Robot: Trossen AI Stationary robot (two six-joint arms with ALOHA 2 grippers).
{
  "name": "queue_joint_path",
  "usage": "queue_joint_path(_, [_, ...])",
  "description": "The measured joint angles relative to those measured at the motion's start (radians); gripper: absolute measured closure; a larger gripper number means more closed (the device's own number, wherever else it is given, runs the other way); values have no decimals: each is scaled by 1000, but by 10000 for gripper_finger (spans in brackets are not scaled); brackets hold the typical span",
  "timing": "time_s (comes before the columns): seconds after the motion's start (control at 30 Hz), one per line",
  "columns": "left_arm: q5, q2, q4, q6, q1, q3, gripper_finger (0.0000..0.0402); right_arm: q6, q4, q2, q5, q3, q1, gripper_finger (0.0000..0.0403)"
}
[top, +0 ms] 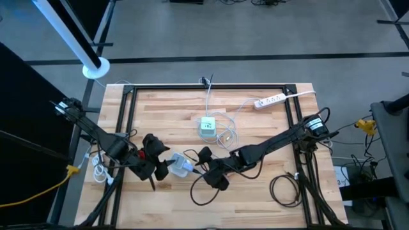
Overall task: Insert USB
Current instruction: Insert the black charger cable into the top right white outlet
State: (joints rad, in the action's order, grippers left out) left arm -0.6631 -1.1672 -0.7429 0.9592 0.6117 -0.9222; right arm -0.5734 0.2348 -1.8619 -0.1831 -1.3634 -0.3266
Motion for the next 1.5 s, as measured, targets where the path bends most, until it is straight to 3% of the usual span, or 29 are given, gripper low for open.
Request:
queue_joint_path(0.43, [-184,8,-82,-5,0,0,127,77,-2,1,26,-2,-2,50])
queue_joint_path(0.77, [-246,8,-113,-4,0,0,127,110,19,38,35,-5,-4,50])
queue_joint_path(1.23, [-244,7,-112,58,0,1,127,211,372,18,34,-4,68,50])
queue_joint_path(1.5, [-234,7,-110,86,1,28,127,255,486,12,27,-4,127,50])
